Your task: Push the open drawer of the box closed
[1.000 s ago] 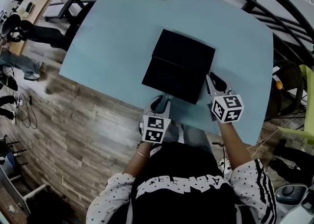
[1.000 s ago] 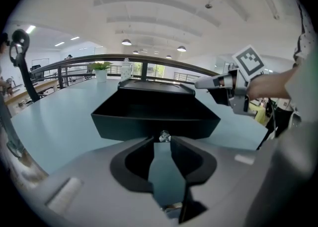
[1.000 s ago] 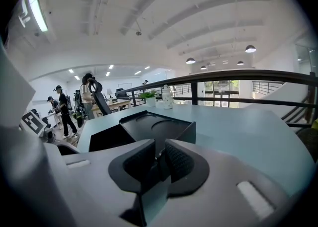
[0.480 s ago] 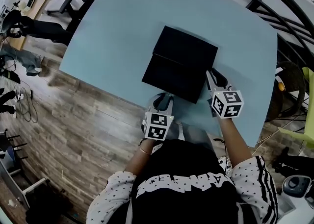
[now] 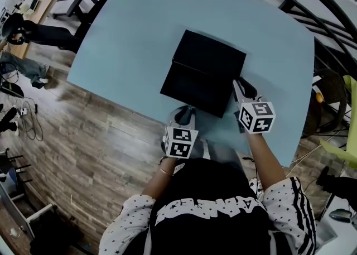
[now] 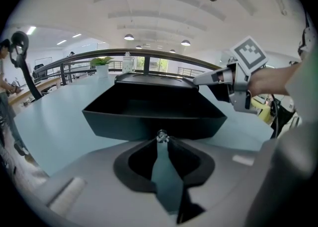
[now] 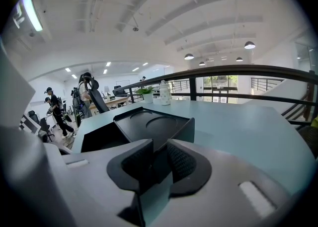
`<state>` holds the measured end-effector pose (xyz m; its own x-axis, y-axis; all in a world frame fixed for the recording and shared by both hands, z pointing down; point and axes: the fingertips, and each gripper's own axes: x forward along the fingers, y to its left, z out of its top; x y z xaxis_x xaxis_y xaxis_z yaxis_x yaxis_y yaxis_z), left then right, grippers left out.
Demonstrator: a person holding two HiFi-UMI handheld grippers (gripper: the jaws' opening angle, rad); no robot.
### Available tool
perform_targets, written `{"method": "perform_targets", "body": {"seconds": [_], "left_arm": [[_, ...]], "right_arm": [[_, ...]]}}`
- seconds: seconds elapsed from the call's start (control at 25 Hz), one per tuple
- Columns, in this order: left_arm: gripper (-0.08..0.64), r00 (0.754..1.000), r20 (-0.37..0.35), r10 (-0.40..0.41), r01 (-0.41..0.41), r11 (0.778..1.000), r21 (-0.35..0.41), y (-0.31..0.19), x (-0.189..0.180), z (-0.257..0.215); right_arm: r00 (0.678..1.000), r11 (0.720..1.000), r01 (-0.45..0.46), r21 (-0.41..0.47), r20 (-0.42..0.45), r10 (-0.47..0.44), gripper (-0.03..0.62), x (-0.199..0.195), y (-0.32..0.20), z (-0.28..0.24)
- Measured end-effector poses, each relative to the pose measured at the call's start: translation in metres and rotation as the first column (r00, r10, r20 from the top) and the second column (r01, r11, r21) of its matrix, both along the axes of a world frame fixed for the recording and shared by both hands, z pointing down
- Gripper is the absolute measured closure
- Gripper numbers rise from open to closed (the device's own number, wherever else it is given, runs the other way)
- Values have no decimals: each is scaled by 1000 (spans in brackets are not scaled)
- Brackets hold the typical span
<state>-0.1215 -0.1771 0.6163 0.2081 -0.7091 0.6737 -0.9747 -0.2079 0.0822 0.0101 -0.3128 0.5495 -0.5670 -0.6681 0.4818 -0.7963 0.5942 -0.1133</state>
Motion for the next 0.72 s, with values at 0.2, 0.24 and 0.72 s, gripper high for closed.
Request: {"method": "perform_targets", "body": {"seconds": [0.2, 0.24, 0.72], "left_arm": [[560, 1000, -9, 1, -1, 1000, 0, 0, 3, -5], [560, 1000, -9, 3, -3, 1000, 1, 0, 4, -6], [560, 1000, 4, 12, -12, 1000, 10, -6, 2, -12]], "right_arm": [[1000, 1000, -11, -22, 6, 11, 518, 1, 0, -1], [1000, 999, -13, -29, 7, 13, 518, 1, 0, 0], [1000, 999, -25, -37, -4, 25, 515, 3, 0, -1]]}}
